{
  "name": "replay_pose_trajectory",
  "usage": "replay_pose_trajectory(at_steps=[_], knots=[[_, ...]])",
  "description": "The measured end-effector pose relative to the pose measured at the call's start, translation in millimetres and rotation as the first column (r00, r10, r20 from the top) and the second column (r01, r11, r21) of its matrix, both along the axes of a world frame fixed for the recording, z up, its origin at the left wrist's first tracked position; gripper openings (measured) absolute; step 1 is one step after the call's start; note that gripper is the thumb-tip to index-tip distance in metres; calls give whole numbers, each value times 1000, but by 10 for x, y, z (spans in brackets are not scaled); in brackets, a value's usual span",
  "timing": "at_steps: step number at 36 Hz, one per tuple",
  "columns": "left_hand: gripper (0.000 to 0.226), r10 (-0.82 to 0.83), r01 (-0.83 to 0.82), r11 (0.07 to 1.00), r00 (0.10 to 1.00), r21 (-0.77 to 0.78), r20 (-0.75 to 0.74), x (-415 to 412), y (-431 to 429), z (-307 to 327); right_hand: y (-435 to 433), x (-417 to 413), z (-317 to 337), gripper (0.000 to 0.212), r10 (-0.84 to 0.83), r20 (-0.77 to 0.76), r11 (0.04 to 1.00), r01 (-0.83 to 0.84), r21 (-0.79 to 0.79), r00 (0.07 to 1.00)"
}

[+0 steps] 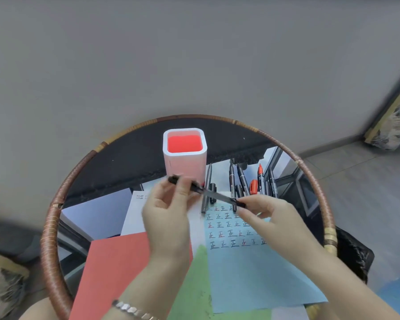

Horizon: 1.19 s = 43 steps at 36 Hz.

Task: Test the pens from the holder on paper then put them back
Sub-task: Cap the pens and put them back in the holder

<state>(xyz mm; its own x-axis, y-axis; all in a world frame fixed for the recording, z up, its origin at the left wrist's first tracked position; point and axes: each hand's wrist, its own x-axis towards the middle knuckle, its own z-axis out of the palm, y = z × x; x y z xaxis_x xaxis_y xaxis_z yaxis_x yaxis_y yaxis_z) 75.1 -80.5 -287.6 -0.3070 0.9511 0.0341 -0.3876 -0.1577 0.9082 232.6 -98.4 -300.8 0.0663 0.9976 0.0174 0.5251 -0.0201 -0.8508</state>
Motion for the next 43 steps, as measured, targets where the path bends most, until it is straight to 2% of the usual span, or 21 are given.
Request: replay_pose_trajectory(at_steps=[3,4,6,8,11,15,19,21,23,25,28,30,34,37,40,43], knots=[[5,217,-162,918,969,362,-115,-157,99,244,30,135,-24,14,-87,64,992,81,98,994],[10,258,-161,872,954,462,-154,-204,149,301,41,182,-25,14,-116,73,987,107,118,991],[15,310,-121,816,917,565,-252,-277,289,371,71,277,-29,15,-185,101,972,167,168,978],[14,350,-81,813,859,577,-373,-309,438,405,105,361,-22,16,-257,155,948,218,231,954],[9,294,-5,894,761,447,-578,-323,665,349,168,472,-38,19,-331,270,928,261,266,904],[10,161,57,967,619,248,-769,-334,856,223,272,539,-136,29,-295,413,955,279,101,861],[27,158,80,974,436,213,-886,-324,856,202,367,501,-178,41,-208,520,959,277,-57,828],[39,173,76,972,408,223,-896,-318,806,196,408,492,-207,43,-185,526,955,279,-105,830],[45,267,72,947,358,312,-895,-297,721,169,437,500,-243,42,-185,523,948,291,-128,832],[43,388,84,897,316,433,-866,-239,598,119,453,516,-266,40,-200,504,943,304,-132,840],[33,427,200,839,334,506,-840,-60,424,15,452,545,-268,40,-219,439,947,298,-119,871],[24,347,341,828,312,446,-884,105,354,-76,434,583,-272,41,-236,369,949,295,-113,899],[19,100,527,837,118,148,-988,427,380,-261,331,649,-230,41,-256,257,955,285,-81,932],[24,-67,523,851,46,-33,-997,668,461,-299,208,677,-143,34,-261,125,962,269,-48,957],[37,-117,507,854,-27,-115,-993,890,588,-308,119,742,-139,37,-287,76,957,289,-14,955],[49,-169,520,822,-169,-234,-971,1034,716,-337,69,813,-170,39,-317,48,947,319,-30,947]])
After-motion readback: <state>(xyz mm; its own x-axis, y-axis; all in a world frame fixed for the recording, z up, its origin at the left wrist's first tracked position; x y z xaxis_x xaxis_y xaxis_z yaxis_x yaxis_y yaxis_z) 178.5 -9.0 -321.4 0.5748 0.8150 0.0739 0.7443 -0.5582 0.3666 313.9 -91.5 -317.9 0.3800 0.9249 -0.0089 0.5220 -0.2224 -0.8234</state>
